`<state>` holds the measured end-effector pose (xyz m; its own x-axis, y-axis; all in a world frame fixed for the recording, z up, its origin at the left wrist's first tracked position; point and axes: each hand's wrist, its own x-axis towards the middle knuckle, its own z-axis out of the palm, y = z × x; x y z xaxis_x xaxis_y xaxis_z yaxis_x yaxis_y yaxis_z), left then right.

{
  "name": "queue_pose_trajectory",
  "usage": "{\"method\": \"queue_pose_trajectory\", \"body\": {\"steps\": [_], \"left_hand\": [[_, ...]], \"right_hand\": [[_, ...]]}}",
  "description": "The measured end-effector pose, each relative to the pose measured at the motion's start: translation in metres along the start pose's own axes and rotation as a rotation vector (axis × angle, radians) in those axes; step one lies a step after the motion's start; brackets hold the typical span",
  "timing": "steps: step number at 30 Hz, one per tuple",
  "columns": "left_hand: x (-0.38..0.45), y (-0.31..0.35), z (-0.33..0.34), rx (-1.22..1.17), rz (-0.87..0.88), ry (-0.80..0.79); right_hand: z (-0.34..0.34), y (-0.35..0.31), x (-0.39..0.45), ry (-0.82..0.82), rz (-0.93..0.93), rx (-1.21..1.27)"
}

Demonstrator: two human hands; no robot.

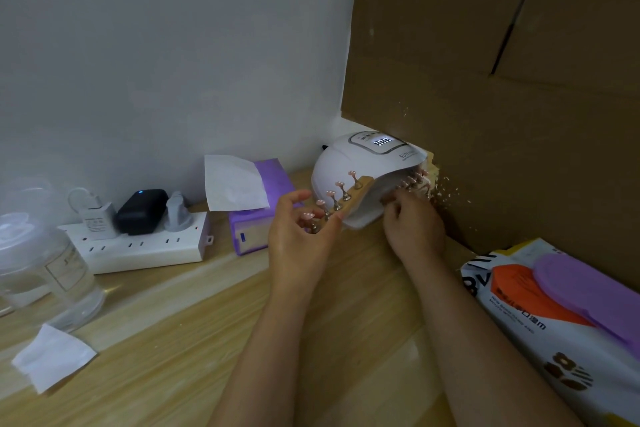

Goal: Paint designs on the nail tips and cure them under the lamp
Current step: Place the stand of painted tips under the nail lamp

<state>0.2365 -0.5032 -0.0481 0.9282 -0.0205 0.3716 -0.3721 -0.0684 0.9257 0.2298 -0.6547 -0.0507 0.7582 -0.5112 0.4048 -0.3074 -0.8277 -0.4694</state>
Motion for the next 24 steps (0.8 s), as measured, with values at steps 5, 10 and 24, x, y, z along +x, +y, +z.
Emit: {"method": "queue_pose_trajectory", "body": {"steps": [5, 10, 24], "left_hand": [[-0.001, 0.001, 0.000, -0.003, 0.006, -0.019], [-0.002, 0.001, 0.000, -0.012, 0.006, -0.027], [0.000, -0.005, -0.001, 0.104, 0.084, -0.092]], "right_hand": [[0.002, 0.000, 0.002, -0.142, -0.027, -0.128], [0.007, -0.006, 0.005, -0.108, 0.189, -0.129], [-0.017, -0.014, -0.001, -0.223, 0.425, 1.273]]}}
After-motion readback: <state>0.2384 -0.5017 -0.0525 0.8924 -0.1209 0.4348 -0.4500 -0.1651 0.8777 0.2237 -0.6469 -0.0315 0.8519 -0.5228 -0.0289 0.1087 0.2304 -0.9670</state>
